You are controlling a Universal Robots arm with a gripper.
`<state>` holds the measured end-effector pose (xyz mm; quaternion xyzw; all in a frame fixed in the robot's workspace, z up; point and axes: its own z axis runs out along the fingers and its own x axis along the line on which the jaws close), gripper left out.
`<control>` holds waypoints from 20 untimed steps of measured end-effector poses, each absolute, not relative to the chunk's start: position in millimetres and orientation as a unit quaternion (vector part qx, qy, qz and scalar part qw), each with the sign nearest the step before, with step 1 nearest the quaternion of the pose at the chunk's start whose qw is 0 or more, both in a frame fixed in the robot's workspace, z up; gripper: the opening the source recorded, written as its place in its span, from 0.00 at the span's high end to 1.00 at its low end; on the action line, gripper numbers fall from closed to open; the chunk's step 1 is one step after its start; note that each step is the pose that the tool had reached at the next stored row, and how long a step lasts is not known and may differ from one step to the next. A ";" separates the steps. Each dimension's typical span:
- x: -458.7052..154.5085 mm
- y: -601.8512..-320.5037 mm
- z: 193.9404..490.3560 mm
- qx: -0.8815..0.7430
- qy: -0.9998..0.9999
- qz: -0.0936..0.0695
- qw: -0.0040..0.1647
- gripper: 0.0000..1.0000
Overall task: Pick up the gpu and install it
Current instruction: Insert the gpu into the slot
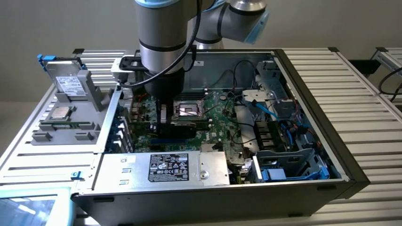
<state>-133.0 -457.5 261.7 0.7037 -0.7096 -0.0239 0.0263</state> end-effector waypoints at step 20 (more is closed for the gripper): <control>-126.6 -457.5 264.9 0.696 -0.717 -0.028 0.033 0.72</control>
